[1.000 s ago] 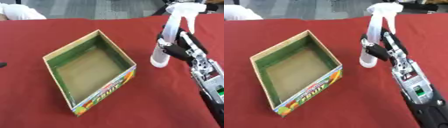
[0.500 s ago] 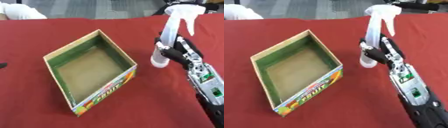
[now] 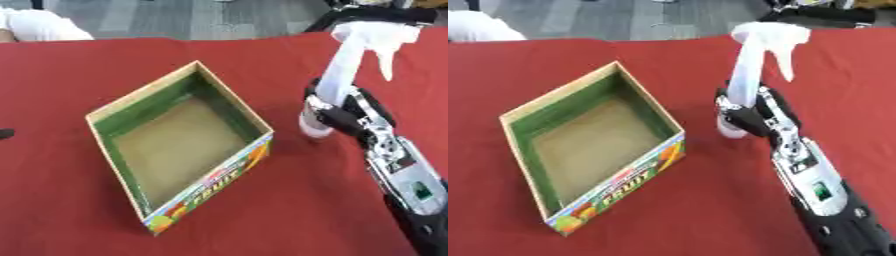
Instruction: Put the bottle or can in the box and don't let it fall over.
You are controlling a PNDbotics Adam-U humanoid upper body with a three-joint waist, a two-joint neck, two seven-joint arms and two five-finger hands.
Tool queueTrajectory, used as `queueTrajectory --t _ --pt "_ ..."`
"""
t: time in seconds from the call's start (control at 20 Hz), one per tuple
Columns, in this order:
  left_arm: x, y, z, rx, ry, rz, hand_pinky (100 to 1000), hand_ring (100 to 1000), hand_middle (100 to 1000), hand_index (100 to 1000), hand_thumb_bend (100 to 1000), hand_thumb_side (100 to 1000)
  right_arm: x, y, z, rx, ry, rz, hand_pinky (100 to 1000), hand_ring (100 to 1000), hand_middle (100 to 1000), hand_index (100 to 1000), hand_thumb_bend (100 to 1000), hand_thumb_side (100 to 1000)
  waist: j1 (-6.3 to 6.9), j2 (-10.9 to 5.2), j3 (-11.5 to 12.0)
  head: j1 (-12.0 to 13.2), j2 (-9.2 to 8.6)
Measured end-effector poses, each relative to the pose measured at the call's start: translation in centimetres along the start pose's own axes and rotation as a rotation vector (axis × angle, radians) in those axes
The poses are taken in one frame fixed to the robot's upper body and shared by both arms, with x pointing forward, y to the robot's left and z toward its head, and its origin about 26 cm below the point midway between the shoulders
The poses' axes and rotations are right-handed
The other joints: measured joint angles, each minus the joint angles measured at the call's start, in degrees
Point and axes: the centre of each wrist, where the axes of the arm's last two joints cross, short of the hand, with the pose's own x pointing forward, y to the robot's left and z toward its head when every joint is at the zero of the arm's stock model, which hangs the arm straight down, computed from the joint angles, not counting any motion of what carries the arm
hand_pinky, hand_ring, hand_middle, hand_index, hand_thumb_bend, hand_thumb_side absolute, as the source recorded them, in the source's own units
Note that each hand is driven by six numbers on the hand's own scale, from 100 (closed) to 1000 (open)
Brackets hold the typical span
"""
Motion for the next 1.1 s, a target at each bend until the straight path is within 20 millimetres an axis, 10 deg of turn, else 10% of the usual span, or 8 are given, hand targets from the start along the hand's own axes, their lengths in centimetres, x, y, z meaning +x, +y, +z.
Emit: queueTrajectory --t 0.3,0.55,1.1 --pt "-0.1 0.0 0.0 -0.002 0.005 0.0 723 1000 971 742 204 878 -0.7 0.2 -0.2 -0.056 0.001 -0.049 1000 835 440 501 100 260 0.07 0.0 0.0 0.0 0.0" --pt "-0.1 0.0 0.0 -0.005 0.002 0.001 724 1000 970 740 205 873 -1.1 0.4 -0.2 -0.145 -0.036 -0.08 1000 729 145 180 100 421 0.17 0.0 -0.1 -0.1 0.0" --pt "-0.1 0.0 0.0 -0.007 0.002 0.009 722 1000 967 736 206 867 0.9 -0.5 -0.4 -0.244 -0.23 -0.048 1000 609 100 112 100 456 -0.05 -0.3 -0.3 -0.2 0.05"
